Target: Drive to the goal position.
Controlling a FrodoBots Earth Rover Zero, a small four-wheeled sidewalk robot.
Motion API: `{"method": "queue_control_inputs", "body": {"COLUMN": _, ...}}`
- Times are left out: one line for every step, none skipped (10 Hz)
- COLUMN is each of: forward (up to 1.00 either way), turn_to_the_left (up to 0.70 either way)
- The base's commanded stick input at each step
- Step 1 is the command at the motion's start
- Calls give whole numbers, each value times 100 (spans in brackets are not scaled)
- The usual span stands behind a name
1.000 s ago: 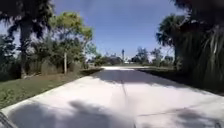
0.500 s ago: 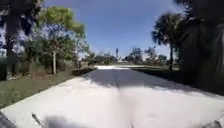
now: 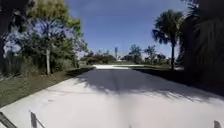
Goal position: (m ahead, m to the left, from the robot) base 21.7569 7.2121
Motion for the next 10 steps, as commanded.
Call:
{"method": "queue_control_inputs", "body": {"forward": 85, "turn_to_the_left": 0}}
{"method": "queue_control_inputs", "body": {"forward": 85, "turn_to_the_left": 0}}
{"method": "queue_control_inputs", "body": {"forward": 85, "turn_to_the_left": 0}}
{"method": "queue_control_inputs", "body": {"forward": 85, "turn_to_the_left": 0}}
{"method": "queue_control_inputs", "body": {"forward": 85, "turn_to_the_left": 0}}
{"method": "queue_control_inputs", "body": {"forward": 85, "turn_to_the_left": 0}}
{"method": "queue_control_inputs", "body": {"forward": 85, "turn_to_the_left": 0}}
{"method": "queue_control_inputs", "body": {"forward": 85, "turn_to_the_left": 0}}
{"method": "queue_control_inputs", "body": {"forward": 85, "turn_to_the_left": 0}}
{"method": "queue_control_inputs", "body": {"forward": 85, "turn_to_the_left": 0}}
